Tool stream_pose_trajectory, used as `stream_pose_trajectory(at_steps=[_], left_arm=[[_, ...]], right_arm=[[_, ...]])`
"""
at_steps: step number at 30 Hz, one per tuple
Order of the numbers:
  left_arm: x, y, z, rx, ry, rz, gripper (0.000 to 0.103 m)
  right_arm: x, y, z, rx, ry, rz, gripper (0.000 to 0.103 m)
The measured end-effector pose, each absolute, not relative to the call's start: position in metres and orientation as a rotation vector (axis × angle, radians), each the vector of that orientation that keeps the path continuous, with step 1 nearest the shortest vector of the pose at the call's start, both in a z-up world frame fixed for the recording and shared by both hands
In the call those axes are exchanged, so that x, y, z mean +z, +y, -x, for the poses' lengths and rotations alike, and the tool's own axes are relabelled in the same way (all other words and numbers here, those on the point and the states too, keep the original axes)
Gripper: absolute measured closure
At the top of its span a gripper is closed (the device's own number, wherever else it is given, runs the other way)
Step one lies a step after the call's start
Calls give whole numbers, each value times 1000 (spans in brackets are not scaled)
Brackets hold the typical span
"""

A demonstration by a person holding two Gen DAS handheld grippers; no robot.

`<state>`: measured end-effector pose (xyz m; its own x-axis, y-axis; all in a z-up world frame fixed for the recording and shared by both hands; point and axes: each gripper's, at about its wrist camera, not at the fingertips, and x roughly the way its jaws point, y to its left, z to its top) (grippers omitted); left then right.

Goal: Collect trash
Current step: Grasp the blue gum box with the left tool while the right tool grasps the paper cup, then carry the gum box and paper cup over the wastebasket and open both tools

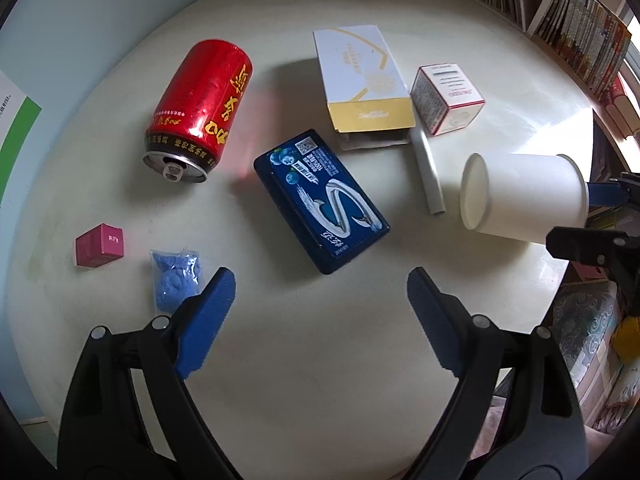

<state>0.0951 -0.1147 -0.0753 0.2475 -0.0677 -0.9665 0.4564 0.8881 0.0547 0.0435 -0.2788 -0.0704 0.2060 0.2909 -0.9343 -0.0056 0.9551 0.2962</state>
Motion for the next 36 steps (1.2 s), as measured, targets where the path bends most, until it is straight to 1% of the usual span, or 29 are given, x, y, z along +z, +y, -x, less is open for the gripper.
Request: stream_pose_trajectory(at_steps=[2,6,9,14,15,16,18,19,22,23,25,26,27,28,30,31,32,36], left_arm=[[-79,-115,-99,-368,1291,-345,17],[-87,-120,-108,-371,1313,-326,17],[-91,-125,-115,-366,1320,-324,17],[-97,-129,-126,-355,1339,-307,18],[-99,-129,-129,-351,1344,-302,17],[-100,-129,-131,-349,1348,-299,18],[-101,-130,-136,-345,1353,-292,18],[-102,-128,-140,-345,1353,-290,18],[-106,-128,-144,-339,1364,-281,25],[-107,-128,-144,-336,1368,-272,26],[-108,-125,-153,-335,1377,-247,33],[-109,-124,-155,-341,1383,-241,37],[-111,-123,-155,-344,1386,-242,39],[-111,-122,-159,-344,1384,-247,41],[-111,-121,-161,-348,1351,-256,41],[-111,-121,-163,-350,1348,-254,43],[-110,-120,-164,-350,1346,-254,48],[-106,-113,-178,-345,1342,-237,50]], right_arm=[[-73,-279,-46,211,1361,-250,30],[-77,-280,-50,217,1376,-253,30],[-79,-281,-54,227,1389,-258,34],[-83,-283,-59,236,1401,-266,35],[-84,-283,-60,240,1403,-269,37],[-84,-284,-62,245,1406,-272,38],[-86,-283,-64,256,1416,-275,48],[-87,-283,-64,258,1420,-274,50],[-89,-282,-65,274,1427,-286,58],[-90,-282,-65,279,1430,-293,65],[-92,-282,-65,282,1436,-296,70],[-93,-282,-64,284,1438,-299,76],[-94,-282,-64,288,1440,-305,84],[-94,-283,-63,290,1444,-312,87],[-94,-283,-63,294,1438,-315,88],[-93,-283,-62,297,1435,-314,88],[-92,-283,-62,300,1433,-312,89],[-90,-281,-64,297,1426,-303,90]])
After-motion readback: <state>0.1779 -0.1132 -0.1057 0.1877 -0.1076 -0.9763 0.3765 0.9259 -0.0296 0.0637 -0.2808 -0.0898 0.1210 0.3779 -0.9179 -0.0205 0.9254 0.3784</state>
